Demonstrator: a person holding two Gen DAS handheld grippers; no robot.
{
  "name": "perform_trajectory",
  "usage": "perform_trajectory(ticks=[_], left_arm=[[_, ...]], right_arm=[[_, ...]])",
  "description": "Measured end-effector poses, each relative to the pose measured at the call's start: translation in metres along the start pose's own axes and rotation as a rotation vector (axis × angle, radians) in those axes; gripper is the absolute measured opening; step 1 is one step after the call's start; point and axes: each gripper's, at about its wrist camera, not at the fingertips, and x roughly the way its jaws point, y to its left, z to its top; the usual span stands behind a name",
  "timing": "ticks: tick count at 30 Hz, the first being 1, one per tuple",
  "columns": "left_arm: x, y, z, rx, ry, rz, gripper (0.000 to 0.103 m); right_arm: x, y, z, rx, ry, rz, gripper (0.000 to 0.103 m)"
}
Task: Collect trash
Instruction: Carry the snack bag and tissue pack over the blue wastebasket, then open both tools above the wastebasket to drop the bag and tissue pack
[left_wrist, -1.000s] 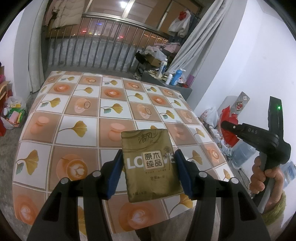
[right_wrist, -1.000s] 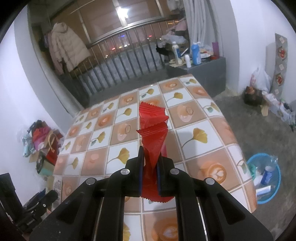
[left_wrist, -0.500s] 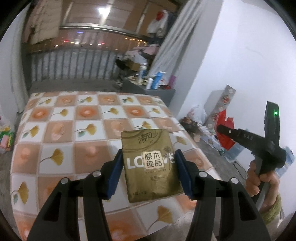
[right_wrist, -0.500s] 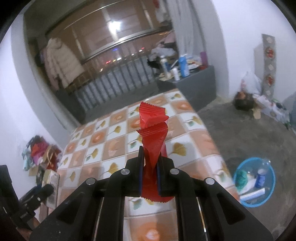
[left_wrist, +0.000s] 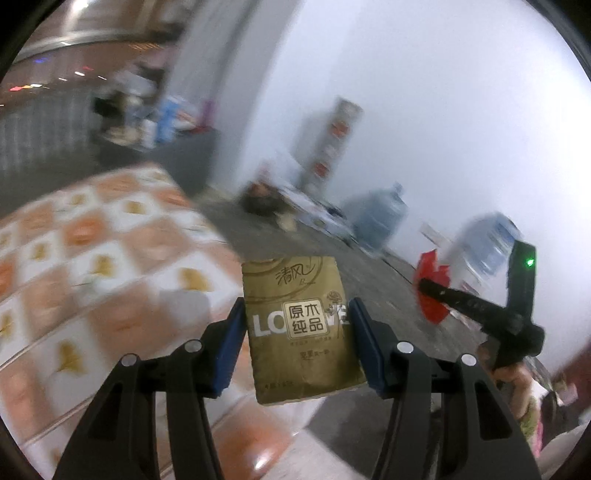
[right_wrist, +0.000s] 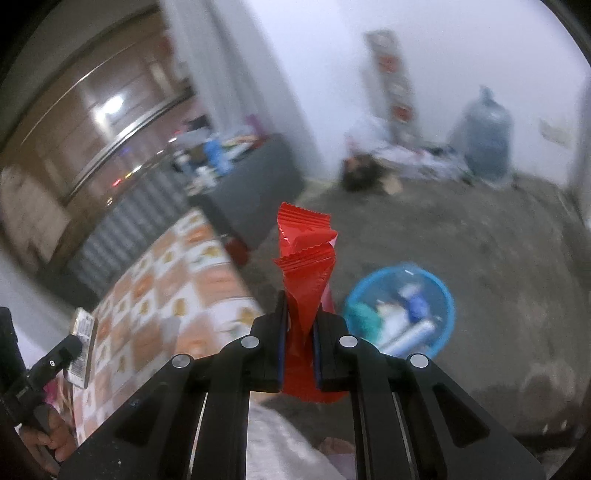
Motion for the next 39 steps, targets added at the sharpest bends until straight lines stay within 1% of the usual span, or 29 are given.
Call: perform_trajectory(ticks=[2,4,5,7,10,15,16,18,19,20,21,22,23,24,25,26,27,29,32,35,39], left_arm=[[0.039,-0.013,0.012,0.016,0.062,-0.044,0.055],[0.087,-0.028,0.025,0.029,0.137,-0.081,0.055],[0.102,-0.031,0.028,0.034,0.158,-0.09,0.055],[0.147,-0.047,0.038,0.046,0.219,-0.113,0.055],[0.208,-0.062,0.051,0.044,0.303,-0.125,0.055],[0.291,-0.082,0.058,0.041,0.4,-0.1,0.055],[0.304,-0.085,0.058,0.044,0.41,-0.089,0.055],[0.34,-0.091,0.061,0.052,0.429,-0.06,0.056],[0.349,-0.091,0.058,0.054,0.437,-0.056,0.059],[0.37,-0.095,0.059,0.051,0.455,-0.052,0.068],[0.367,-0.089,0.051,0.045,0.458,-0.048,0.073],[0.374,-0.088,0.05,0.038,0.458,-0.042,0.076],[0.386,-0.09,0.051,0.036,0.454,-0.029,0.076],[0.383,-0.09,0.047,0.039,0.45,-0.02,0.076],[0.388,-0.092,0.048,0.045,0.446,-0.012,0.076],[0.383,-0.091,0.045,0.046,0.444,-0.012,0.076],[0.376,-0.091,0.043,0.044,0.437,-0.021,0.077],[0.366,-0.092,0.043,0.046,0.423,-0.038,0.077],[0.342,-0.093,0.046,0.061,0.392,-0.041,0.077],[0.31,-0.092,0.051,0.062,0.343,-0.061,0.077],[0.249,-0.087,0.052,0.06,0.265,-0.081,0.077]], right_arm=[[0.006,-0.023,-0.003,0.059,0.02,-0.008,0.009],[0.02,-0.047,-0.005,0.118,0.052,-0.012,0.009],[0.027,-0.057,-0.008,0.145,0.069,-0.009,0.009],[0.045,-0.076,-0.009,0.203,0.11,0.004,0.01],[0.075,-0.102,-0.01,0.278,0.163,0.045,0.01],[0.129,-0.138,-0.011,0.397,0.25,0.138,0.012],[0.135,-0.143,-0.013,0.412,0.253,0.154,0.014],[0.155,-0.152,-0.014,0.45,0.258,0.156,0.018],[0.166,-0.158,-0.015,0.475,0.256,0.171,0.021],[0.176,-0.165,-0.017,0.504,0.255,0.188,0.033],[0.19,-0.175,-0.021,0.545,0.26,0.19,0.041],[0.198,-0.182,-0.025,0.571,0.259,0.192,0.054],[0.207,-0.189,-0.029,0.591,0.26,0.204,0.063],[0.217,-0.196,-0.033,0.609,0.275,0.198,0.064],[0.225,-0.204,-0.039,0.628,0.31,0.162,0.064],[0.228,-0.21,-0.043,0.647,0.343,0.127,0.064],[0.229,-0.213,-0.047,0.662,0.357,0.116,0.064],[0.22,-0.217,-0.052,0.657,0.342,0.124,0.064],[0.208,-0.215,-0.053,0.627,0.331,0.094,0.065],[0.187,-0.206,-0.044,0.596,0.302,0.077,0.065],[0.153,-0.184,-0.029,0.512,0.242,0.07,0.065]])
